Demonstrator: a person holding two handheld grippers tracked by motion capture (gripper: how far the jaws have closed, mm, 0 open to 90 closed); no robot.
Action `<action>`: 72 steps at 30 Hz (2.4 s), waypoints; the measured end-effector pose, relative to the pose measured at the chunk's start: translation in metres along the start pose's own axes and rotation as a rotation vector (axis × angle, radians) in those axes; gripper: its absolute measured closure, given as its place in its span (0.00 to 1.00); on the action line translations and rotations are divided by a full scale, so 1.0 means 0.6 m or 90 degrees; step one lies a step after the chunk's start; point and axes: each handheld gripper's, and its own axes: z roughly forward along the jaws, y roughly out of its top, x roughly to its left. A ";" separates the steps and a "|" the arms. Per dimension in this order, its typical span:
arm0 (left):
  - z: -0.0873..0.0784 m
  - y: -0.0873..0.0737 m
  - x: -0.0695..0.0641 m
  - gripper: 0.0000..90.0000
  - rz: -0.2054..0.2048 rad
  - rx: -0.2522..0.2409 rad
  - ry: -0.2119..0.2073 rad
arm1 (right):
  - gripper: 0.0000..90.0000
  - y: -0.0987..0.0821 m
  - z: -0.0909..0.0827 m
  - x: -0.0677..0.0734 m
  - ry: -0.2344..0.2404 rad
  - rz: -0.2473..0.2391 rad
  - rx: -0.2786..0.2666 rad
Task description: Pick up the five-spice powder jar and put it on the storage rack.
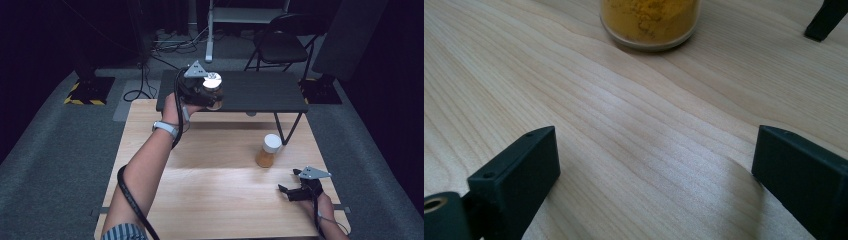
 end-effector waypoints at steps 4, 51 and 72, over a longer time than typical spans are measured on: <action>0.029 0.020 0.019 0.34 -0.010 0.014 0.022 | 0.05 0.000 0.000 -0.001 0.001 0.001 0.001; -0.117 -0.159 -0.059 0.16 -0.050 -0.013 0.097 | 0.05 0.001 0.001 0.000 0.000 0.005 0.000; -0.192 -0.388 -0.191 0.16 -0.160 0.005 0.101 | 0.05 -0.001 -0.001 0.000 0.003 -0.001 -0.001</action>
